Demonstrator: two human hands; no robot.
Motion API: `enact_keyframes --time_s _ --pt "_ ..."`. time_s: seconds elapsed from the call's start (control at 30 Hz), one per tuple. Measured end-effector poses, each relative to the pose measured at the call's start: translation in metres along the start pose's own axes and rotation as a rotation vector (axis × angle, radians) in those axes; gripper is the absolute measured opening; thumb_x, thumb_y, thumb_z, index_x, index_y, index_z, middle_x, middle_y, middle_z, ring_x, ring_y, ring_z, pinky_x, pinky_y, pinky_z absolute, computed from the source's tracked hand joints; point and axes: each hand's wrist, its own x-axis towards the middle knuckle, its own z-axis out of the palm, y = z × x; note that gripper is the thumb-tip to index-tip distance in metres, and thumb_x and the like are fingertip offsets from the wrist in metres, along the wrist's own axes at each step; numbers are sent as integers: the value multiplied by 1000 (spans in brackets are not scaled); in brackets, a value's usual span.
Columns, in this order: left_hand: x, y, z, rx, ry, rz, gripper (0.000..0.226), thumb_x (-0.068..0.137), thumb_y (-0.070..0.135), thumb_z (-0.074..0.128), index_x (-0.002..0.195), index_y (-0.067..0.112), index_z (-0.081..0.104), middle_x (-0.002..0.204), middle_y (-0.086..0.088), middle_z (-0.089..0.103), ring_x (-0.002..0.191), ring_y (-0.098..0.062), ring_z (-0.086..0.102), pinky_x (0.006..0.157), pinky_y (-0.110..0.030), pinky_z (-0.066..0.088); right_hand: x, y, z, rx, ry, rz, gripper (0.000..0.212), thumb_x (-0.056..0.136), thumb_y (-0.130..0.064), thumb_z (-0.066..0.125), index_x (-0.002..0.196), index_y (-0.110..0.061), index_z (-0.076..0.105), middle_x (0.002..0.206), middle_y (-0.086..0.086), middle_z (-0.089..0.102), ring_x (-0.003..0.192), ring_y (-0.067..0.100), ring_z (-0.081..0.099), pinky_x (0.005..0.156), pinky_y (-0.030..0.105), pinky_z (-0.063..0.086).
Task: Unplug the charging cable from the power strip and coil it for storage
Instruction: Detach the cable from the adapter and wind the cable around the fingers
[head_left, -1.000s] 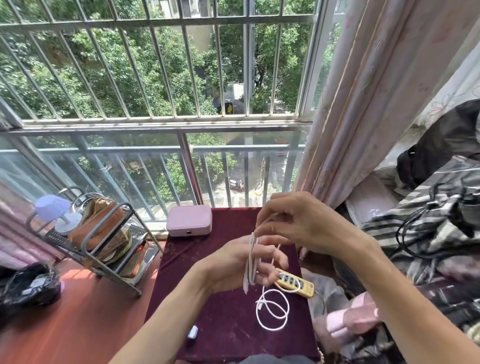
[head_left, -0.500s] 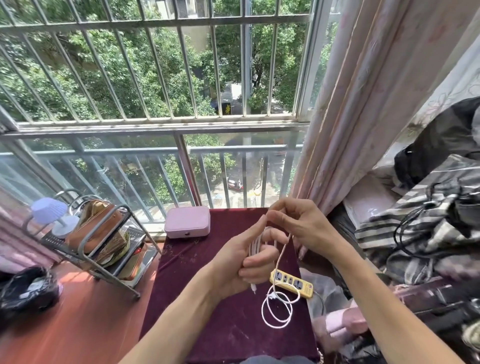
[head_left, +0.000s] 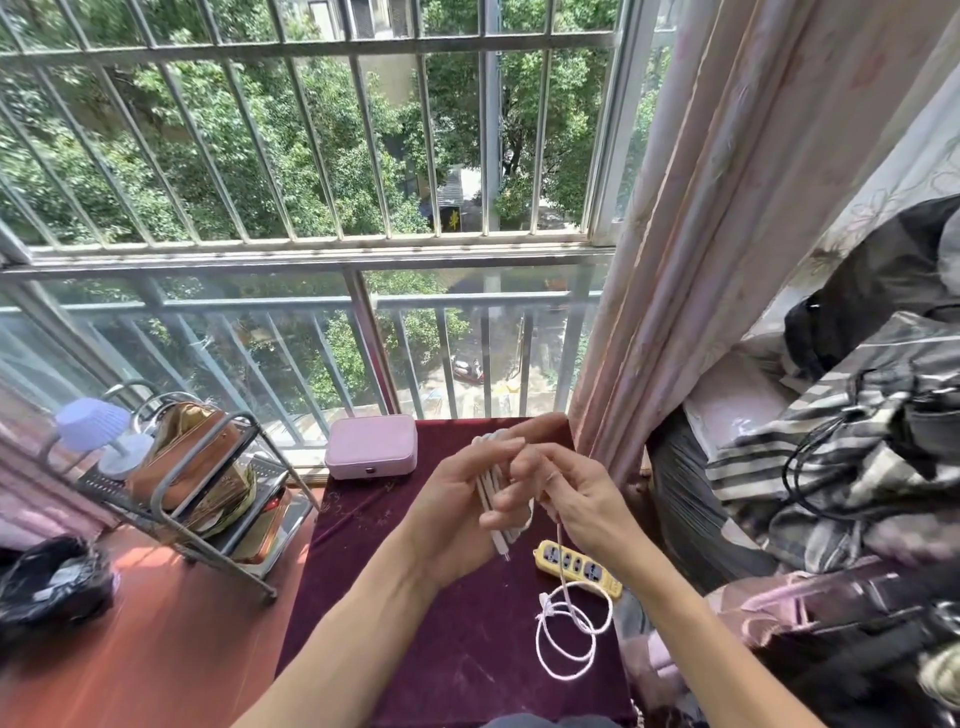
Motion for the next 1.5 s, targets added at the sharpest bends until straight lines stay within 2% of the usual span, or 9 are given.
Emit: enact_keyframes --time_s 0.33,0.43,0.67,0.93,1.03,1.13,1.27,1.37,1.5 --pt "5 5 -22 111 249 118 52 92 -9 55 143 -2 49 133 -15 69 97 -23 75 67 -27 62 -33 3 10 -734 -266 80 30 110 -34 48 85 -51 55 67 -17 59 60 5 48 66 38 43" --pt "5 9 -30 138 351 147 53 96 -11 48 148 -7 37 128 -19 71 100 -27 76 68 -29 63 -39 -6 10 -850 -298 66 20 107 -37 55 121 -34 70 104 -14 78 93 7 69 83 34 52" --pt "0 10 -47 212 471 130 48 99 -4 52 145 -1 38 113 -20 77 97 -30 77 77 -51 63 -45 -41 3 -921 -396 -38 27 99 -49 61 96 -24 71 77 -9 66 78 13 62 71 31 50" --pt "-18 3 -44 604 277 -124 43 99 4 59 141 4 48 107 -13 77 94 -25 75 80 -39 61 -32 -103 -9 -926 -481 -181 16 94 -50 72 98 -36 78 77 -32 61 75 -9 61 63 10 41" --pt "-21 -3 -32 750 104 -183 25 97 14 61 115 -3 65 84 -11 77 52 -12 67 52 -21 52 -17 -119 -16 -841 -453 -201 19 89 -54 77 94 -36 79 84 -15 68 74 4 63 59 16 45" --pt "-21 -9 -23 714 89 -256 54 98 34 52 106 -18 62 65 -10 71 30 -5 45 34 -16 34 -3 -119 -21 -708 -434 -158 21 87 -53 82 92 -33 80 73 -3 67 60 6 57 55 26 47" --pt "-19 -13 -13 445 -112 -321 104 93 77 -1 94 14 81 45 8 61 26 2 41 29 -12 29 7 -100 -23 -499 -421 -60 26 84 -51 85 93 -28 78 61 -16 62 55 -2 54 56 16 43" --pt "-20 -15 -11 332 -100 -261 88 92 80 16 120 15 68 44 6 49 26 1 35 29 -15 23 11 -85 -25 -362 -411 23 29 84 -46 87 92 -22 73 58 -5 66 52 5 58 55 19 46" --pt "-21 -17 -9 317 -86 -245 66 98 71 34 103 10 57 42 11 36 27 -1 29 30 -16 22 15 -73 -28 -203 -420 58 30 88 -31 85 96 -5 71 75 29 73 60 11 71 64 22 55"
